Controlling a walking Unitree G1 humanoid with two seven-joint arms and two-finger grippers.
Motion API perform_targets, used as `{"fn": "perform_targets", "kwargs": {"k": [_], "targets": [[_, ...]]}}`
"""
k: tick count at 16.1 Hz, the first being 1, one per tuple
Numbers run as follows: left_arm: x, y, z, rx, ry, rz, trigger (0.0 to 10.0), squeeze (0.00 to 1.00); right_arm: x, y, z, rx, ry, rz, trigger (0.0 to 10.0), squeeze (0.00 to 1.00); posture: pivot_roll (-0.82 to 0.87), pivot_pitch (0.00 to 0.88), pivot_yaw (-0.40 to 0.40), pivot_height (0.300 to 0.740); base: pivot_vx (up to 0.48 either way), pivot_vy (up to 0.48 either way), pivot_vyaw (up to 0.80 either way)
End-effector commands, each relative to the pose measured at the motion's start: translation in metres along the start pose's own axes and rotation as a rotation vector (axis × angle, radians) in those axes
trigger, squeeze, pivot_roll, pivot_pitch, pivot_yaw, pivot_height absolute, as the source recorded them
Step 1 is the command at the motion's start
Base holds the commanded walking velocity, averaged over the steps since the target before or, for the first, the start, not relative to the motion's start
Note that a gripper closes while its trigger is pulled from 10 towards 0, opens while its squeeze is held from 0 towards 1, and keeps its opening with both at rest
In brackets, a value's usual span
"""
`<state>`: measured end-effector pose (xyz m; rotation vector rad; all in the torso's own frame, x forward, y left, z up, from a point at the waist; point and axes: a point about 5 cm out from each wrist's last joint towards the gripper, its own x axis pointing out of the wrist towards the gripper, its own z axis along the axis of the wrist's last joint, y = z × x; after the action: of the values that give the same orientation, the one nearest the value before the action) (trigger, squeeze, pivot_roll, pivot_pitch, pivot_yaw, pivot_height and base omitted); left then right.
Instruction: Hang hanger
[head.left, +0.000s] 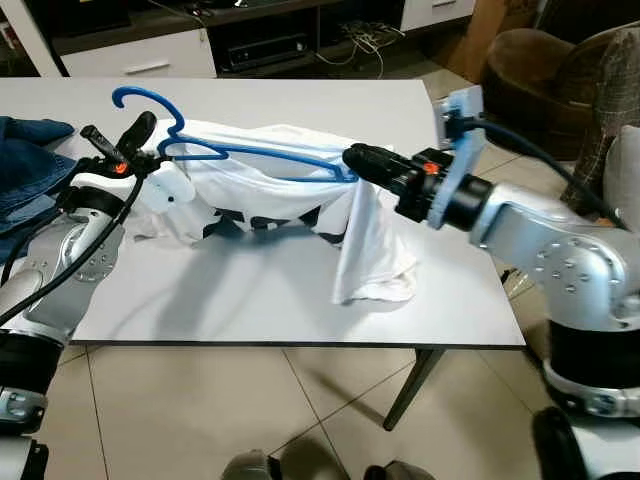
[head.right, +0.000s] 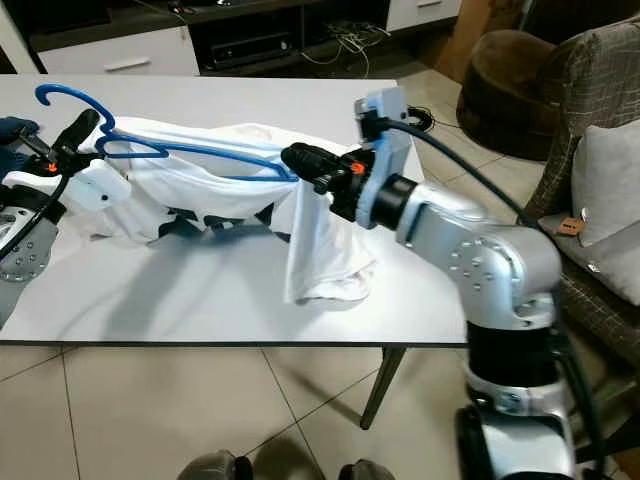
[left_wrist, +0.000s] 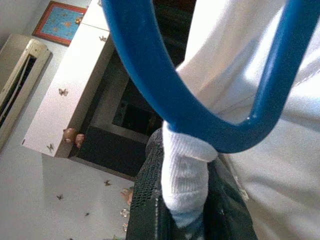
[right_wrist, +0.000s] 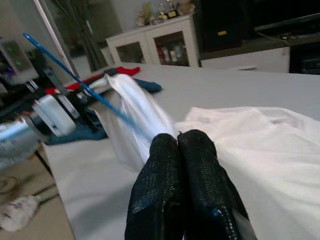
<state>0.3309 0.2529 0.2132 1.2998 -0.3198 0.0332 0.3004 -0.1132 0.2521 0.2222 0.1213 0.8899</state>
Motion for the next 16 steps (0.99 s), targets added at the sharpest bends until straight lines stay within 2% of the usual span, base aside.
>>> {"fn": "perform_targets", "kwargs": {"k": [1,3,6,8,10,12,14,16], "targets": [[-0.004,0.005,-0.013,-0.009,0.061,0.02,10.0,0.0,-0.009,-0.004,-0.003,-0.03,0.017,-0.02,10.0,0.0,-0.03,0.029,0.019,0.74,0.0,0.0,0.0],[-0.002,0.011,-0.01,-0.184,0.07,0.08,10.0,0.0,-0.011,-0.013,-0.015,-0.06,0.077,-0.07,10.0,0.0,-0.03,0.029,0.014,0.74,0.0,0.0,0.0],[-0.001,0.012,-0.01,-0.196,0.068,0.086,10.0,0.0,-0.011,-0.02,-0.022,-0.068,0.11,-0.113,10.0,0.0,-0.03,0.029,0.013,0.74,0.0,0.0,0.0],[-0.001,0.012,-0.01,-0.2,0.066,0.083,10.0,0.0,-0.01,-0.02,-0.025,-0.123,0.122,-0.117,10.0,0.0,-0.03,0.029,0.013,0.74,0.0,0.0,0.0],[-0.002,0.007,-0.009,-0.207,0.058,0.059,10.0,0.0,-0.004,-0.021,-0.031,-0.238,0.136,-0.164,10.0,0.0,-0.03,0.029,0.013,0.74,0.0,0.0,0.0],[-0.002,0.004,-0.006,-0.217,0.048,0.044,10.0,0.0,0.002,-0.015,-0.039,-0.285,0.147,-0.157,10.0,0.0,-0.04,0.032,0.017,0.74,0.0,0.0,0.0],[-0.002,0.0,-0.004,-0.233,0.041,0.037,10.0,0.0,0.011,-0.004,-0.056,-0.254,0.168,-0.096,10.0,0.0,-0.04,0.032,0.017,0.74,0.0,0.0,0.0],[-0.003,-0.005,0.002,-0.26,0.034,0.027,10.0,0.0,0.028,-0.009,-0.084,-0.229,0.231,-0.135,10.0,0.0,-0.04,0.036,0.021,0.74,0.0,0.0,0.0]]}}
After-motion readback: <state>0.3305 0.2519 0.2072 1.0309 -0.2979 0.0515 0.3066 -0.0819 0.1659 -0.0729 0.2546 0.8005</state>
